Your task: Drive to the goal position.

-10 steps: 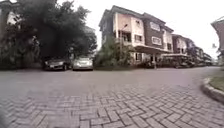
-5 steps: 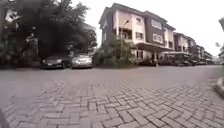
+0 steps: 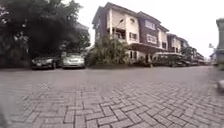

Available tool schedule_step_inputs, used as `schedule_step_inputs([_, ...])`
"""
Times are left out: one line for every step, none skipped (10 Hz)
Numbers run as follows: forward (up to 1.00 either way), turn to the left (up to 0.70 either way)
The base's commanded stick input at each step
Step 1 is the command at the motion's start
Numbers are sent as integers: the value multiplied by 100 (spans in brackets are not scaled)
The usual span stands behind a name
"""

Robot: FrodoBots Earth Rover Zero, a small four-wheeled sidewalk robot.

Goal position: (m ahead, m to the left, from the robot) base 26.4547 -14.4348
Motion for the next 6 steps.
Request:
schedule_step_inputs([70,0])
schedule_step_inputs([70,0])
schedule_step_inputs([70,0])
schedule_step_inputs([70,0])
schedule_step_inputs([70,0])
schedule_step_inputs([70,0])
